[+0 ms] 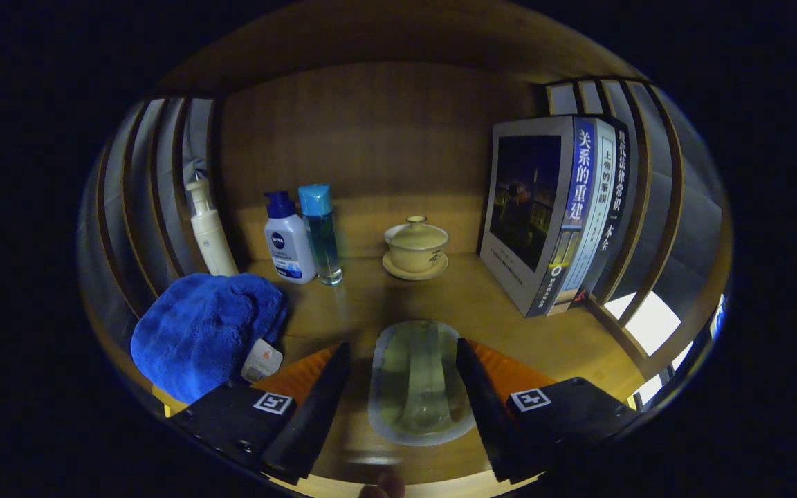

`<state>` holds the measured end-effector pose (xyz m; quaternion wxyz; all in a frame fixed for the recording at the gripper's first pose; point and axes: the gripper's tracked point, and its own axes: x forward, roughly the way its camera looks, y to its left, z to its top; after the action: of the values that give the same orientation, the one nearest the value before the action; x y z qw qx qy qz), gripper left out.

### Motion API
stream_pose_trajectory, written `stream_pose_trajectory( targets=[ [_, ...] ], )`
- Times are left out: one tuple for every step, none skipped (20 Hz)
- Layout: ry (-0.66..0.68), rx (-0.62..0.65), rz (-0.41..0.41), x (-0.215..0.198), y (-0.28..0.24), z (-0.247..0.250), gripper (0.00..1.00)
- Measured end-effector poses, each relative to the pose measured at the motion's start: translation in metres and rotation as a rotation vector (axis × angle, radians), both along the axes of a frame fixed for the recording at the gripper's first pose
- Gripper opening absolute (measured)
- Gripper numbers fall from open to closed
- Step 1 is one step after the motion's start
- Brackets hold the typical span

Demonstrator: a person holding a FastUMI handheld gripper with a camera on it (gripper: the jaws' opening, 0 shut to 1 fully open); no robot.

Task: Pull open the drawer, take out the items inside it, and place them on the countertop above the cabinet.

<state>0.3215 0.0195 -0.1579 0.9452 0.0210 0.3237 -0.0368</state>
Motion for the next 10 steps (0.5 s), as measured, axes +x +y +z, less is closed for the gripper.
stream_pose_trajectory(
  targets=[
    [-0.031,-0.006,0.001,-0.001,-0.001,0.01,0.98],
    [-0.07,-0.017,-0.002,-0.002,-0.003,0.022,0.98],
    [-0.113,-0.025,-0.01,-0.005,-0.006,0.038,0.98],
    [-0.154,-0.027,-0.019,-0.012,-0.008,0.054,0.98],
    [-0.2,-0.027,-0.036,-0.02,-0.013,0.071,0.98],
    [-0.24,-0.028,-0.055,-0.031,-0.016,0.088,0.98],
    [-0.281,-0.029,-0.072,-0.043,-0.02,0.104,0.98],
    [-0.318,-0.036,-0.085,-0.056,-0.024,0.12,0.98],
    [-0.343,-0.037,-0.087,-0.07,-0.024,0.132,0.97],
    [-0.365,-0.04,-0.093,-0.082,-0.025,0.14,0.97]
  ],
)
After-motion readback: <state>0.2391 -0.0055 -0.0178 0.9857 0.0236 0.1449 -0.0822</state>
